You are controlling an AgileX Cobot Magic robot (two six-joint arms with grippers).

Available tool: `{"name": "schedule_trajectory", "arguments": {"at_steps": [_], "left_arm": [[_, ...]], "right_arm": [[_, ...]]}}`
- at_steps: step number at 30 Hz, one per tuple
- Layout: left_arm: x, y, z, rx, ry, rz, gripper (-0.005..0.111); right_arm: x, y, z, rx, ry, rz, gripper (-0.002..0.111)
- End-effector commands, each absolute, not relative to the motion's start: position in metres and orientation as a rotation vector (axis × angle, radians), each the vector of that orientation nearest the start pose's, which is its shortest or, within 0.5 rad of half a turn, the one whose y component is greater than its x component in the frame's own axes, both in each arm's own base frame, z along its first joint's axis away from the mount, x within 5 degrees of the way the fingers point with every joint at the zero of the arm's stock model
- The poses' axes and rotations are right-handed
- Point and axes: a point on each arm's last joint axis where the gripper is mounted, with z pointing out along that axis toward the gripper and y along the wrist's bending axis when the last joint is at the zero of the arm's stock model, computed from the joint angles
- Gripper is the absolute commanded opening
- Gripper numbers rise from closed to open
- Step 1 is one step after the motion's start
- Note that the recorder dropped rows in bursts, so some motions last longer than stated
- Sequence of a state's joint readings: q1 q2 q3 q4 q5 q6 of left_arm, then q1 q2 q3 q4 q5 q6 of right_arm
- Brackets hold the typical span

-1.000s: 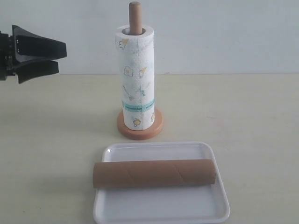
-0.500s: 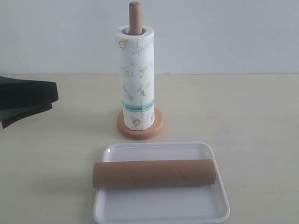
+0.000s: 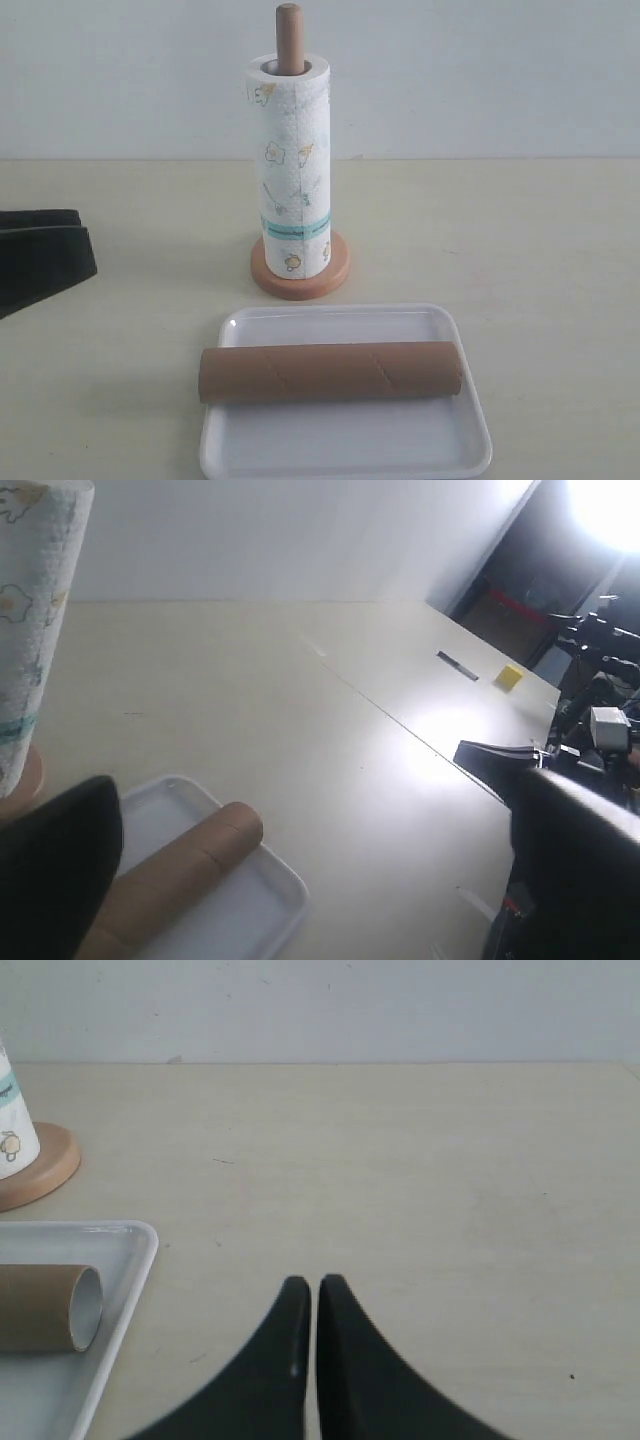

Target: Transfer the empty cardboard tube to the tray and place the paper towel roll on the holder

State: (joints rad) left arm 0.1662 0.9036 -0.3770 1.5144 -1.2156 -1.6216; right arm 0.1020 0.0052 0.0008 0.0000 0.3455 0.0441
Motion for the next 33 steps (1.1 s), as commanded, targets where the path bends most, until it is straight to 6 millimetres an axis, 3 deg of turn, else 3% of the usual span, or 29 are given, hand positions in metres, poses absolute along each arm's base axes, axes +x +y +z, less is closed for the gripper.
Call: {"name": "schedule_trajectory", "arguments": {"at_steps": [1,2,11,20,23,25,29,33], "left_arm": [[0.133,-0.064,0.272,0.602,1.685,-1.072,0.042],[0.133,-0.064,0.272,0.641,1.661,-1.036,0.005],[0.131,-0.065,0.275,0.706,1.597,-0.964,0.007],[0.097,-0.053,0.328,0.36,1.278,-0.742,0.007],[0.091,-0.043,0.334,0.124,1.272,-0.766,0.007],[0.091,-0.031,0.333,-0.14,1.303,-0.823,0.007],[0.089,-0.009,0.319,-0.634,1.322,-0.905,0.007],[0.083,0.002,0.3,-0.929,1.277,-0.977,0.007]], "right_arm": [[0.053,0.005,0.182,-0.058,1.825,0.091,0.003],[0.053,0.005,0.182,-0.058,1.825,0.091,0.003],[0.053,0.005,0.182,-0.058,1.825,0.091,0.003],[0.053,0.005,0.182,-0.058,1.825,0.091,0.003],[0.053,0.005,0.182,-0.058,1.825,0.091,0.003],[0.053,0.005,0.182,-0.058,1.825,0.091,0.003],[0.053,0.005,0.182,-0.058,1.825,0.091,0.003],[0.053,0.005,0.182,-0.058,1.825,0.091,0.003]]}}
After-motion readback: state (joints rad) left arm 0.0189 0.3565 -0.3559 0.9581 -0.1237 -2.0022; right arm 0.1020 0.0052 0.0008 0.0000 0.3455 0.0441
